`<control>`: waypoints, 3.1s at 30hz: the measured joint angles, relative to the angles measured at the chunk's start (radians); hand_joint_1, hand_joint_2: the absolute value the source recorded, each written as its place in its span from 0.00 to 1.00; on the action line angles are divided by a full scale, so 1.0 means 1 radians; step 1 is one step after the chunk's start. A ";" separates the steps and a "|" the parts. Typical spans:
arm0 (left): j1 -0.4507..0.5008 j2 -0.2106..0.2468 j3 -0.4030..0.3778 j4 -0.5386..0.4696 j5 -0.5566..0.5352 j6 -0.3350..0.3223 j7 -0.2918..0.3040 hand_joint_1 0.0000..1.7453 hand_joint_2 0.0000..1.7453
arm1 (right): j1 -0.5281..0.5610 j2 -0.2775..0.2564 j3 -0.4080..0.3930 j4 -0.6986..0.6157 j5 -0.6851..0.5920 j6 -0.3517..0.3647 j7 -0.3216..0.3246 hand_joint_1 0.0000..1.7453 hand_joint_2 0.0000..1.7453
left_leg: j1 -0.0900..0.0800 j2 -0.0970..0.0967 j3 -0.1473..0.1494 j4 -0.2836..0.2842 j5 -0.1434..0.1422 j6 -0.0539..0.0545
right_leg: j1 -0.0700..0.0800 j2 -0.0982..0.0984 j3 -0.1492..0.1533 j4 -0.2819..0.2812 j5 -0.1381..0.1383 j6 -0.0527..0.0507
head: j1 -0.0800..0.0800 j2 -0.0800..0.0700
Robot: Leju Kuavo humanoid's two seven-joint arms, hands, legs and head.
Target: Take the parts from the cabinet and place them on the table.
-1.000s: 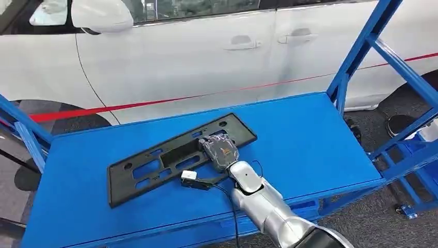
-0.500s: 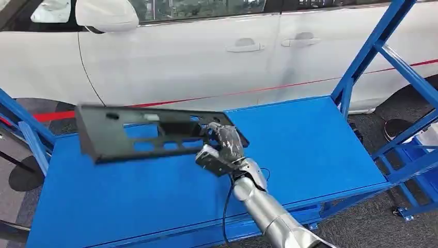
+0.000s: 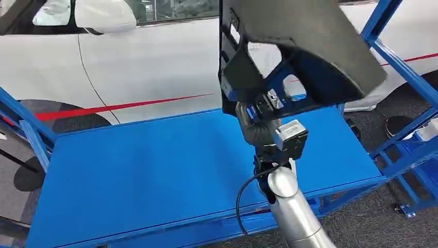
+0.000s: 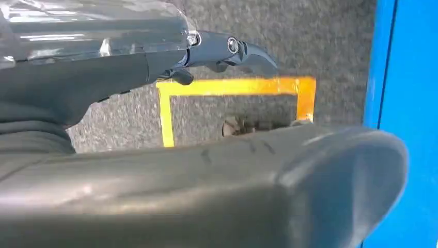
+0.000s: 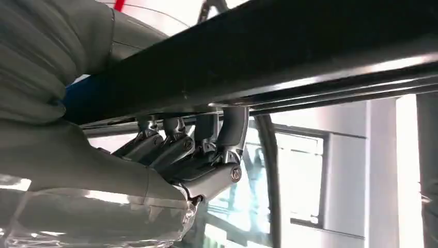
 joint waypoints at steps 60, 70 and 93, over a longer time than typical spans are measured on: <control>0.007 -0.010 0.023 0.000 0.074 0.108 0.016 0.00 0.00 | 0.089 -0.108 0.003 -0.216 -0.174 0.034 -0.115 1.00 1.00 | 0.004 -0.002 0.043 -0.018 -0.006 0.001 | 0.001 0.000 -0.031 0.017 0.014 0.013 | 0.000 0.000; 0.004 0.002 0.019 0.000 0.060 0.106 0.045 0.00 0.00 | 0.247 -0.125 0.004 -0.326 -0.109 0.113 -0.227 1.00 1.00 | 0.005 -0.029 0.134 -0.004 -0.090 0.014 | 0.011 0.015 -0.082 0.016 0.063 -0.001 | -0.001 0.000; -0.005 0.032 0.019 0.001 0.137 0.143 0.065 0.00 0.00 | 0.514 -0.089 -0.217 -0.400 -0.188 0.360 -0.279 1.00 1.00 | 0.009 0.031 -0.007 0.068 -0.095 -0.018 | -0.005 -0.020 0.002 0.004 -0.004 -0.002 | -0.001 0.000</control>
